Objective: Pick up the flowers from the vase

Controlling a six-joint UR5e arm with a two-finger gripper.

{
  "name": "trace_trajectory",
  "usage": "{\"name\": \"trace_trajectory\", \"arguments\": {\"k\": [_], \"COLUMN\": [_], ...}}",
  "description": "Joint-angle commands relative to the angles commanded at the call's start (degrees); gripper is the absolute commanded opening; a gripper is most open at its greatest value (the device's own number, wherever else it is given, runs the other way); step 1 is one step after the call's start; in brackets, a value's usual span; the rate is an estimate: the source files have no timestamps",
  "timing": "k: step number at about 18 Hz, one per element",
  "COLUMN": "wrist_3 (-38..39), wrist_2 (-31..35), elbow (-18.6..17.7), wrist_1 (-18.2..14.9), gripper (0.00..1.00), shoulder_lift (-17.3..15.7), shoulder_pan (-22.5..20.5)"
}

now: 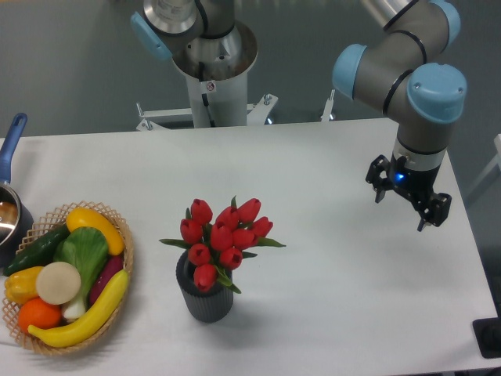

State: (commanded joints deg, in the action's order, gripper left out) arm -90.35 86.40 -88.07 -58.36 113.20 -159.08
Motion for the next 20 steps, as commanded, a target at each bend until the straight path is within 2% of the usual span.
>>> {"name": "trace_trajectory", "arguments": {"k": [2, 6, 11, 14, 18, 20], "wrist_3": [0.0, 1.0, 1.1, 1.1, 1.9, 2.5], "wrist_2": [-2.0, -9.2, -18.3, -23.1, -28.6, -32.3], "elbow": [-1.1, -4.9, -8.6, -11.0, -12.0, -14.0], "wrist_1": [0.3, 4.2, 6.0, 9.7, 10.0, 10.2], "gripper": [1.0, 1.0, 1.0, 1.0, 1.0, 1.0], "shoulder_lift": [-0.3, -0.6, -1.8, -2.5, -3.1, -3.3], "shoulder_pan": [-0.2, -1.1, -2.1, -2.1, -1.7, -1.8]}}
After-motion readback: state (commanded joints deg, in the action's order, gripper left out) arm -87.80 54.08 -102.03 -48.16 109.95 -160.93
